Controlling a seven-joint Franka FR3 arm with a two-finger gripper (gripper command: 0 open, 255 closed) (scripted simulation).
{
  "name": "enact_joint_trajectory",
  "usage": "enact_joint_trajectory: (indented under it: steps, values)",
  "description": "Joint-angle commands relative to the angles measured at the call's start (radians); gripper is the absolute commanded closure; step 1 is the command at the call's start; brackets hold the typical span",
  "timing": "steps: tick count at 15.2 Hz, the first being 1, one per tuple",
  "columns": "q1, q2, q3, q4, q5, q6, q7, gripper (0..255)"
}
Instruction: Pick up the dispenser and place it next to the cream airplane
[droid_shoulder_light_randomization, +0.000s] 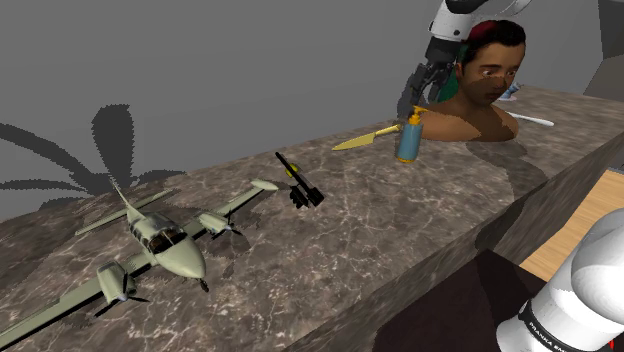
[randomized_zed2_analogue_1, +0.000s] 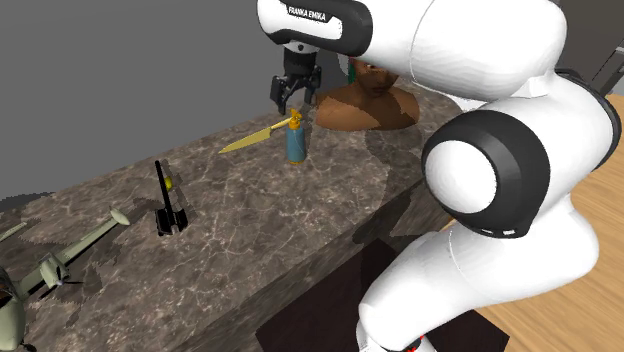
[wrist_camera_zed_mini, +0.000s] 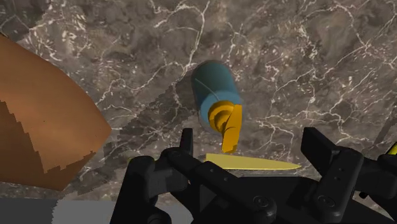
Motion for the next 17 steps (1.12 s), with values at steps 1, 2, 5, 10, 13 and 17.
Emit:
enact_joint_trajectory:
  steps: [1, 2, 5, 10, 13, 17]
  values:
    - [-0.005, 0.024, -0.015, 0.011, 0.005, 0.012, -0.022, 0]
    - [-0.004, 0.024, -0.014, -0.002, 0.005, 0.026, -0.022, 0]
    - [-0.004, 0.026, -0.014, -0.041, 0.006, 0.066, -0.023, 0]
    - [-0.004, 0.029, -0.013, -0.072, 0.007, 0.100, -0.023, 0]
    - [-0.004, 0.029, -0.013, -0.072, 0.007, 0.100, -0.023, 0]
    - [-0.004, 0.029, -0.014, -0.072, 0.007, 0.100, -0.023, 255]
